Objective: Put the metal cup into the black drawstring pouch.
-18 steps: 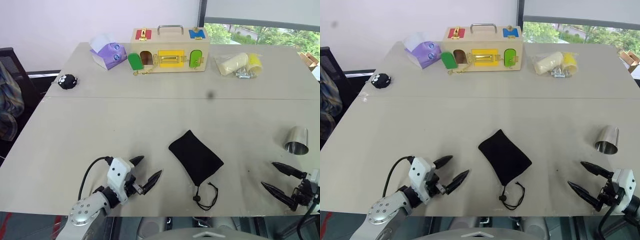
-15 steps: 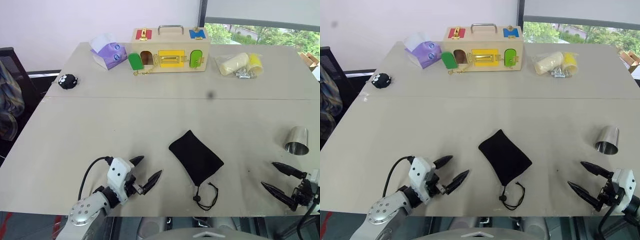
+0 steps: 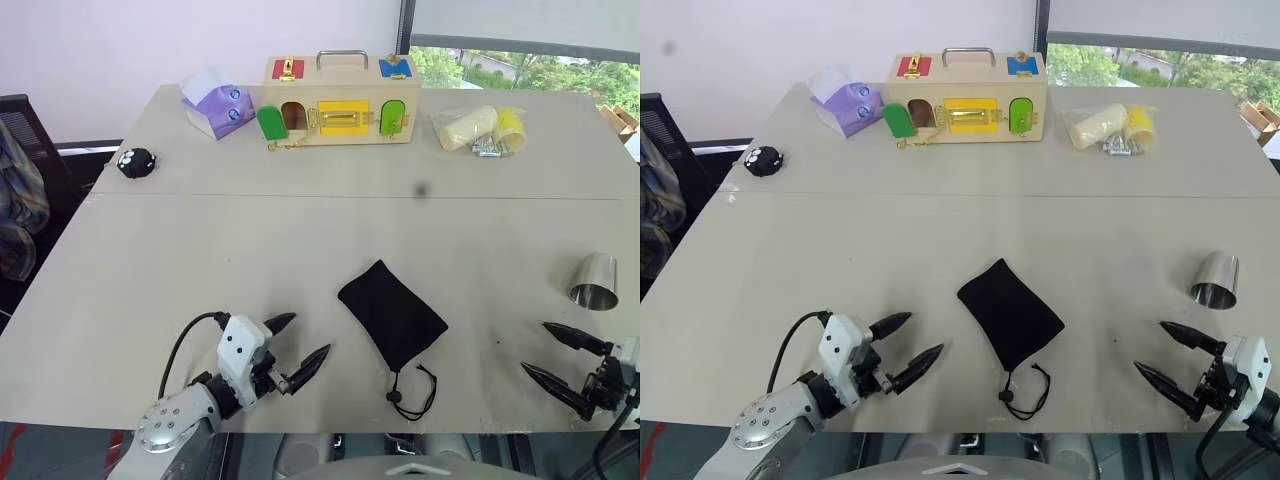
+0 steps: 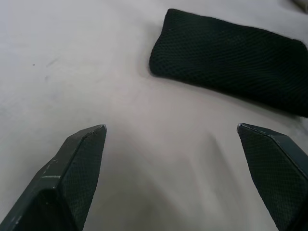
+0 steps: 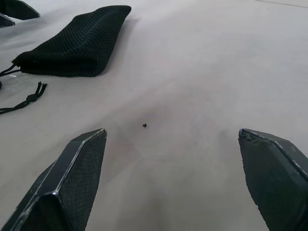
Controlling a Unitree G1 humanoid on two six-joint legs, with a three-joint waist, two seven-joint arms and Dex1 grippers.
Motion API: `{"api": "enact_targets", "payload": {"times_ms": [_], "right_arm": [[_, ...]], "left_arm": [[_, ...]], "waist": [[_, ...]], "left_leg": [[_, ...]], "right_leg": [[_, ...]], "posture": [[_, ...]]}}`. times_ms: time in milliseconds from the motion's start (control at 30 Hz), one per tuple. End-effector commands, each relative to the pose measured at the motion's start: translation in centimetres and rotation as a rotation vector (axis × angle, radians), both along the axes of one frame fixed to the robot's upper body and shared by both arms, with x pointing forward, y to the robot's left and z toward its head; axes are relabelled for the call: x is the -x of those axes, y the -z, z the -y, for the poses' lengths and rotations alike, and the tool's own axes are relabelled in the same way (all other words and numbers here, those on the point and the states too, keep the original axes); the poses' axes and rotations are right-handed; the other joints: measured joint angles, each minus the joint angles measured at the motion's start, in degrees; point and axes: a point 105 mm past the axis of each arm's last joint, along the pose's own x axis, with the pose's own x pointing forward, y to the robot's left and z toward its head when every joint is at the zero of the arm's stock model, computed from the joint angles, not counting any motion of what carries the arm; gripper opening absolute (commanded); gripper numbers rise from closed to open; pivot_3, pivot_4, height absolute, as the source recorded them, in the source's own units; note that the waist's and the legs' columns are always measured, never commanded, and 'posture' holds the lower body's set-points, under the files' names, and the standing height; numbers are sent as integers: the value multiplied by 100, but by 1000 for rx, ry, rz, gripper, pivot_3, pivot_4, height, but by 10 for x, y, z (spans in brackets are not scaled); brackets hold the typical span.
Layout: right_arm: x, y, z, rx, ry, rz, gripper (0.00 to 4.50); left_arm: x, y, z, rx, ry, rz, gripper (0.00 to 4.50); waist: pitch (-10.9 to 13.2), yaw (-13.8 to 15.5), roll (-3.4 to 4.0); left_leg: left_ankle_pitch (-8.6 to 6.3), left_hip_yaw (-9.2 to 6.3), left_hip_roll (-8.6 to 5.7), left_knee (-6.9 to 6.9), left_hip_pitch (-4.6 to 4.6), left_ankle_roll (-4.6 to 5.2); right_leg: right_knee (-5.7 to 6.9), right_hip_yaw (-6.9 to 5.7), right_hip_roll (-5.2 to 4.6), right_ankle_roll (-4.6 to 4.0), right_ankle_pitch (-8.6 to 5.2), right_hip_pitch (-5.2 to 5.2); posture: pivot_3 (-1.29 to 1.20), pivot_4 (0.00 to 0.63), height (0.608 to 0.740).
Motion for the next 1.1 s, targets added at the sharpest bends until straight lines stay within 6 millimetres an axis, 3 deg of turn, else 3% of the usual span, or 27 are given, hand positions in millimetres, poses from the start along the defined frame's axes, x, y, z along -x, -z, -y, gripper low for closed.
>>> {"api": "enact_targets", "payload": {"times_ms": [33, 367, 700, 900, 1100], "right_arm": [[-1, -10, -3, 6, -10, 35, 4434], [13, -11, -11, -6, -16, 5, 4434], [46, -30, -1, -19, 6, -85, 4434], [39, -36, -10, -31, -54, -104, 4434], [32, -41, -11, -35, -43, -79, 4434]], "left_arm": [[2, -22, 13, 39, 74, 53, 4497], [6, -30, 27, 3, 193, 42, 4497], [29, -35, 69, 77, 339, 4, 4497], [22, -39, 74, 59, 324, 46, 4497], [20, -30, 101, 18, 319, 98, 4497]], "waist": [[0, 3, 0], [-2, 0, 3], [-3, 14, 10], [-10, -6, 23], [-14, 30, 27]], "left_leg": [[0, 0, 0, 0, 0, 0], [1, 2, -1, 2, 1, -2], [0, -1, -1, 3, 1, -1], [-1, -3, 1, 3, 6, 0], [-1, -1, -2, 8, 0, 3]], "right_leg": [[0, 0, 0, 0, 0, 0], [0, 0, 2, 2, 1, 4], [-2, 2, 1, 2, 0, 7], [-1, 2, 2, 2, -22, 7], [-1, 3, 1, 18, -12, 9]], "posture": [[0, 150, 740], [0, 150, 740], [0, 150, 740], [0, 150, 740], [0, 150, 740]]}}
